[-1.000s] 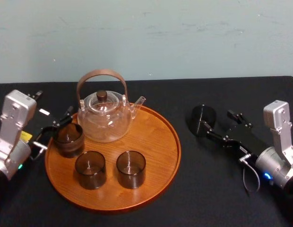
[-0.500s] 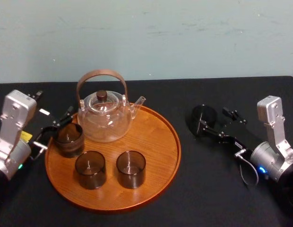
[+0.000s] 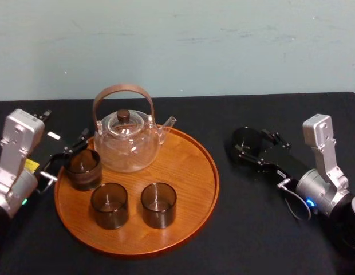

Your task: Pick up the glass from the table and place it on the tray.

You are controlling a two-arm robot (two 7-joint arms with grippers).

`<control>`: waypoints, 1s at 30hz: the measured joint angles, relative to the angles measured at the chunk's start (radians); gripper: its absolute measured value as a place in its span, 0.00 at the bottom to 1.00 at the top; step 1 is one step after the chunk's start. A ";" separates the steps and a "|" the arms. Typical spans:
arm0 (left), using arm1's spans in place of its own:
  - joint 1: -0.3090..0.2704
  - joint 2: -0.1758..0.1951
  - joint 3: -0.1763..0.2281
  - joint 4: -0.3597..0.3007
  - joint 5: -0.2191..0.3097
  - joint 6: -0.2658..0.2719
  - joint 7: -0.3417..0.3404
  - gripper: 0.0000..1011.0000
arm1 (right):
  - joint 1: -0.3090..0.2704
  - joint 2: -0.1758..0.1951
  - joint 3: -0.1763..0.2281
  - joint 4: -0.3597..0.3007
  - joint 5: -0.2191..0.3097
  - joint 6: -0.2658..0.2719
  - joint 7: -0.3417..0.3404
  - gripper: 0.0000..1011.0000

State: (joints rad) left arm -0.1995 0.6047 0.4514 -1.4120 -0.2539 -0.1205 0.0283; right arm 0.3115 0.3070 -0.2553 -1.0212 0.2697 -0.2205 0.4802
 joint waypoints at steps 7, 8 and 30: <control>0.000 0.000 0.000 0.000 0.000 0.000 0.000 0.99 | 0.007 -0.001 -0.006 0.009 0.002 -0.002 0.005 0.99; 0.000 0.000 0.000 0.000 0.000 0.000 0.000 0.99 | 0.008 -0.001 -0.007 0.011 0.003 -0.002 0.006 0.99; 0.000 0.000 0.000 0.000 0.000 0.000 0.000 0.99 | 0.014 0.002 -0.017 0.008 0.008 0.026 0.009 0.99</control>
State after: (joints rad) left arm -0.1995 0.6046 0.4514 -1.4120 -0.2539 -0.1205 0.0283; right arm 0.3252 0.3090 -0.2728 -1.0130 0.2773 -0.1940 0.4891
